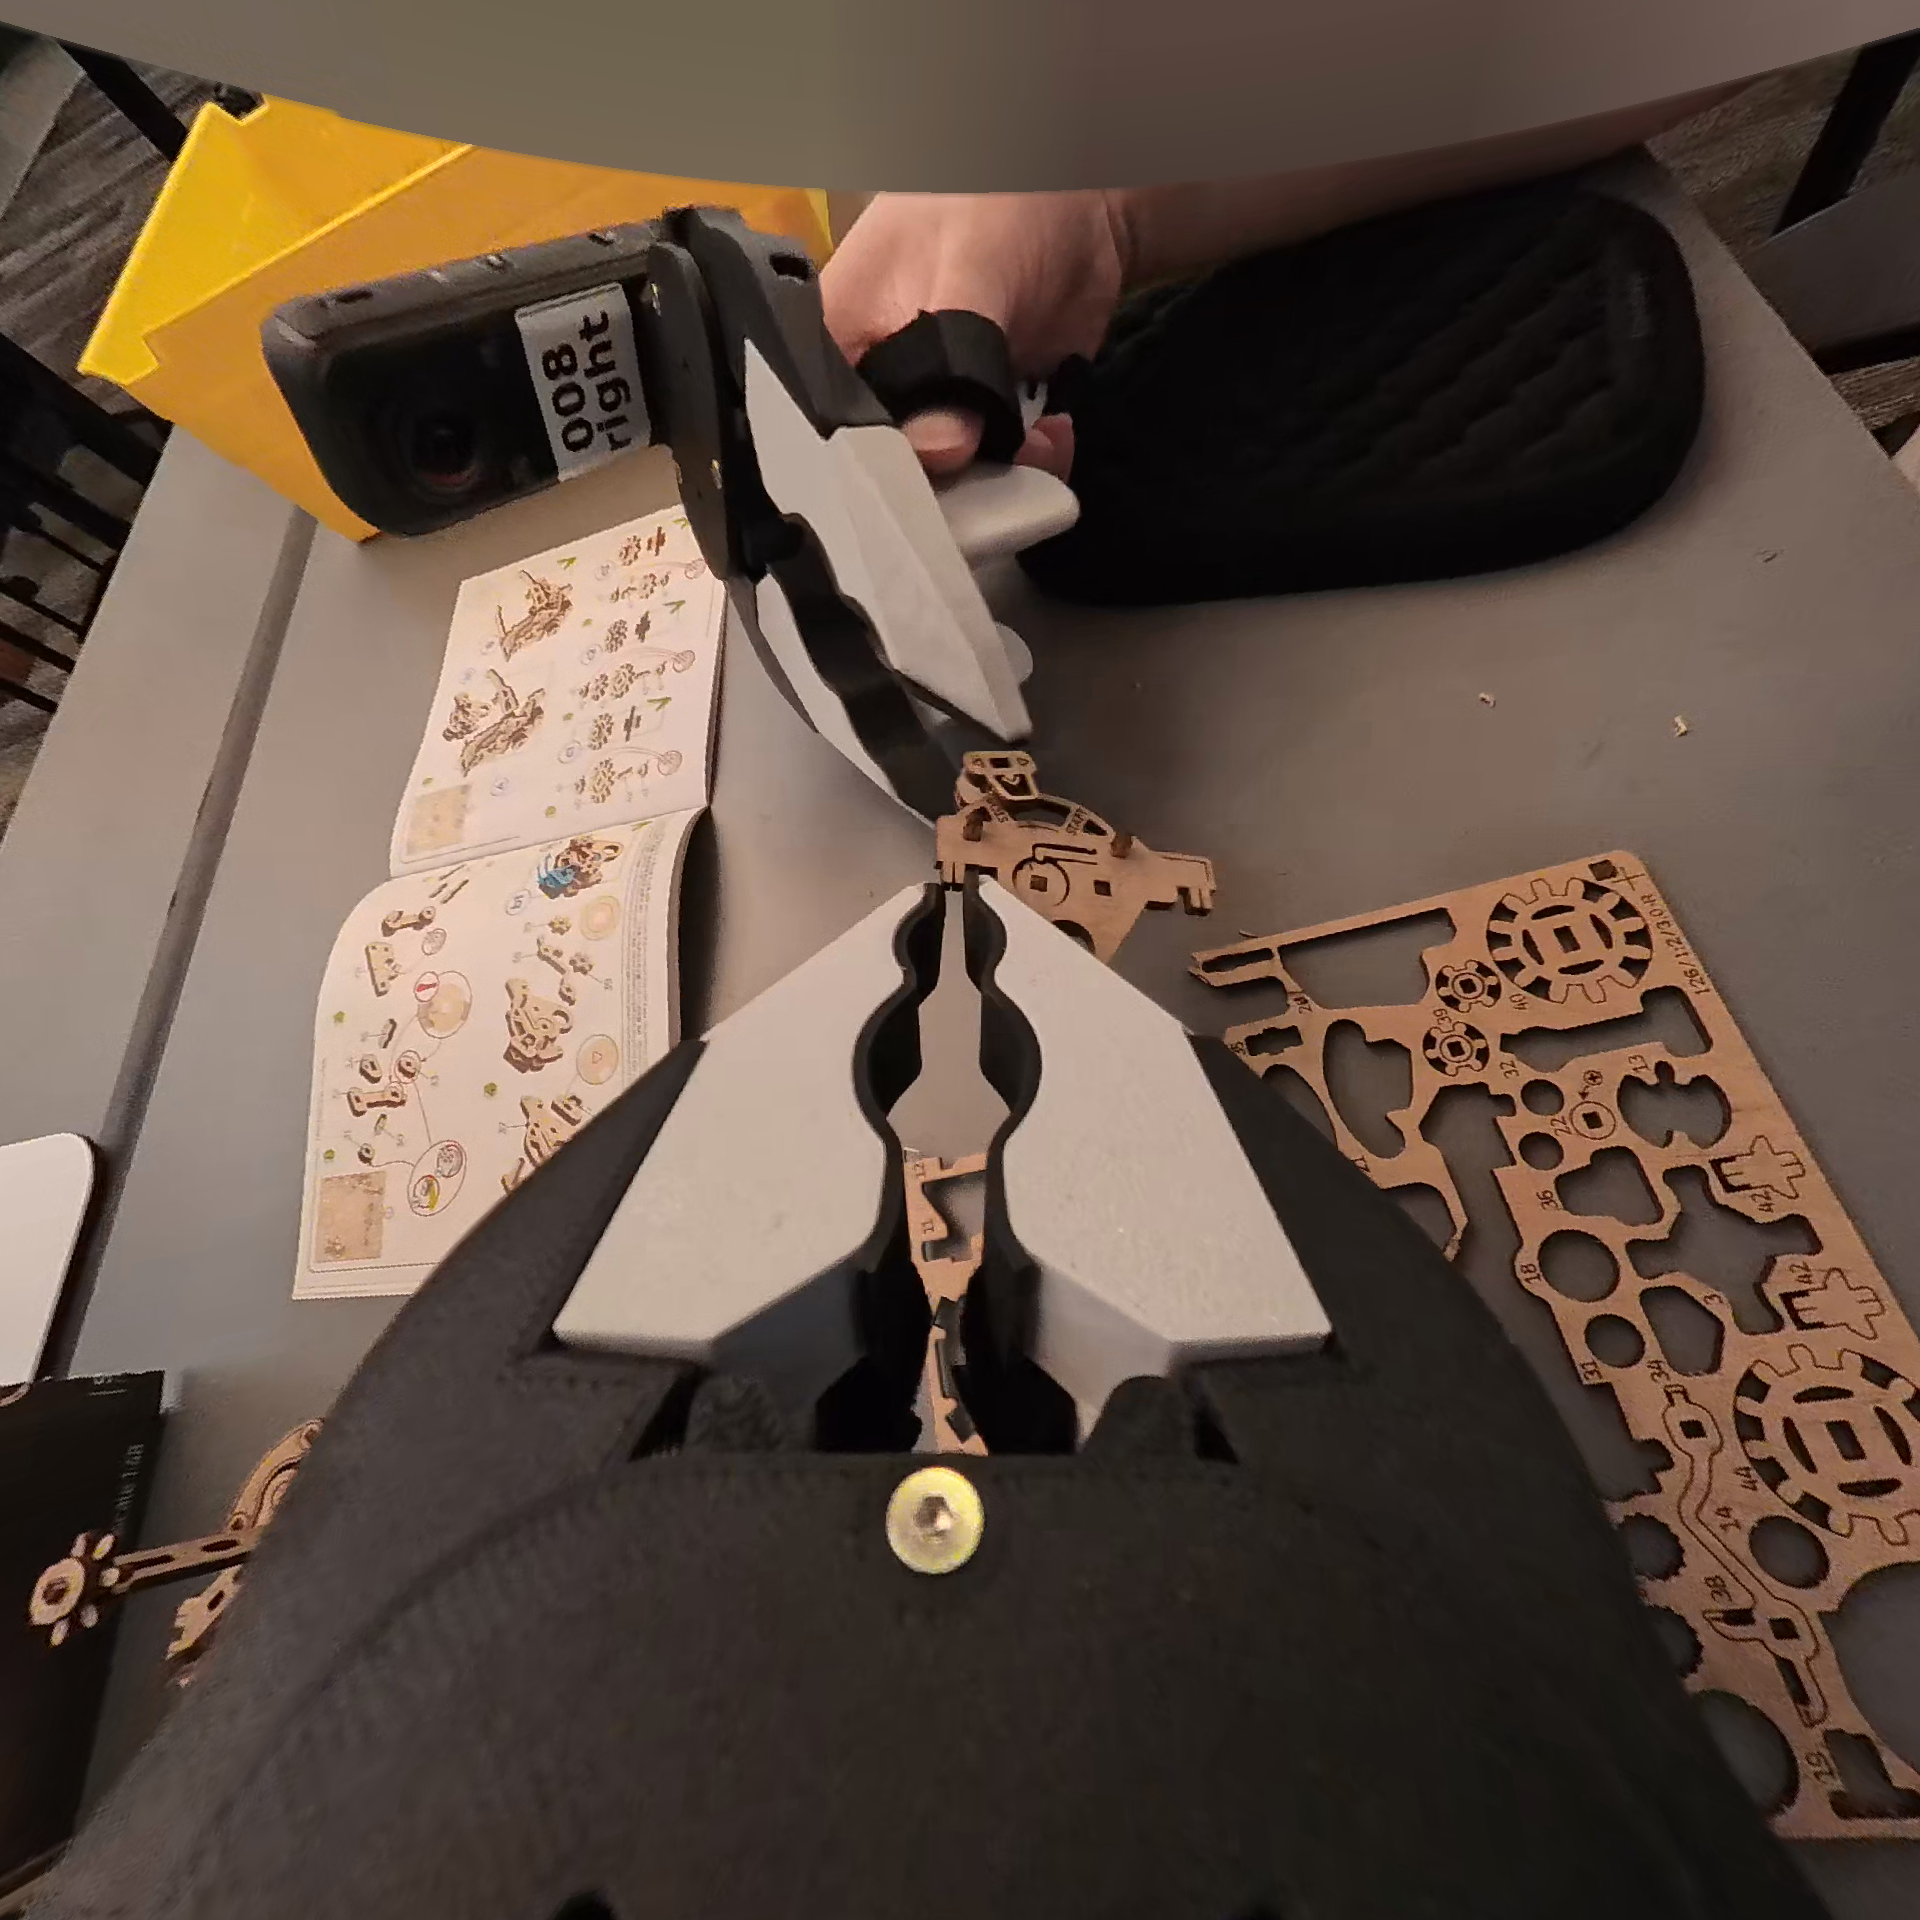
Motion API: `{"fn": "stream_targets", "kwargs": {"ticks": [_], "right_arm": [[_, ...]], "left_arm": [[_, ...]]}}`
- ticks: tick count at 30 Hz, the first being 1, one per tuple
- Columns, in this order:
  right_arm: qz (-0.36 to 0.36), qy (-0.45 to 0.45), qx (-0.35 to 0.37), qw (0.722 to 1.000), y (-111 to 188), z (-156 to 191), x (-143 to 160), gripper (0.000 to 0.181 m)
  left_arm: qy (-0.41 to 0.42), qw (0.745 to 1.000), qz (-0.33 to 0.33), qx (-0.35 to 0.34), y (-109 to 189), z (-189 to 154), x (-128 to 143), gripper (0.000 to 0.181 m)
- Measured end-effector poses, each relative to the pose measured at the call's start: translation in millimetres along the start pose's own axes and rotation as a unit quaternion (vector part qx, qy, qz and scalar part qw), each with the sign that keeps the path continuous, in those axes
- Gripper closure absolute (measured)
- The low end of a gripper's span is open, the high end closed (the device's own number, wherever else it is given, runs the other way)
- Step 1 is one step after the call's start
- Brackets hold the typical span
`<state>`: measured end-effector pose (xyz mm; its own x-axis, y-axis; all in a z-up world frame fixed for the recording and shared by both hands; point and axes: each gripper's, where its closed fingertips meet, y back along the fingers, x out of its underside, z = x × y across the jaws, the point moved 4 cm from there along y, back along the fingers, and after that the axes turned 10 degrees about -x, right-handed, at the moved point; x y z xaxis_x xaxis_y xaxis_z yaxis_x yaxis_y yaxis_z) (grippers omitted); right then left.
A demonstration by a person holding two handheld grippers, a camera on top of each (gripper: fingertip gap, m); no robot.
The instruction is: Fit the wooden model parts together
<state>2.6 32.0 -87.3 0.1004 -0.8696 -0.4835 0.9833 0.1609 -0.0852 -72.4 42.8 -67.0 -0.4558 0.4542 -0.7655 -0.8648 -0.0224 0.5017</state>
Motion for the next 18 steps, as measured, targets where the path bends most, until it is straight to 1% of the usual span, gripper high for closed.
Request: {"fn": "stream_targets", "kwargs": {"ticks": [2, 4, 5, 15, 18], "right_arm": [[0.006, 0.004, 0.003, 1.0, -1.3, 0.2, 0.7, 0.156], [0.008, 0.008, 0.003, 1.0, -1.3, 0.5, 0.9, 0.165], [0.009, 0.008, 0.002, 1.0, -1.2, 0.6, 1.1, 0.167], [0.011, 0.01, 0.01, 1.0, -1.3, -0.4, 0.5, 0.168], [0.017, 0.022, 0.022, 0.999, -1.3, -1.0, 0.3, 0.169]], "left_arm": [[-0.001, 1.0, 0.001, -0.001, -0.6, -0.4, 0.1, 0.179], [-0.003, 1.0, 0.002, -0.004, -1.3, -0.2, 0.2, 0.179], [-0.004, 1.0, 0.001, -0.004, -1.2, -0.4, -0.2, 0.179], [-0.001, 1.0, -0.001, -0.007, -0.1, 0.6, -1.8, 0.179], [-0.002, 1.0, 0.0, -0.008, -0.3, 0.3, -2.1, 0.179]]}}
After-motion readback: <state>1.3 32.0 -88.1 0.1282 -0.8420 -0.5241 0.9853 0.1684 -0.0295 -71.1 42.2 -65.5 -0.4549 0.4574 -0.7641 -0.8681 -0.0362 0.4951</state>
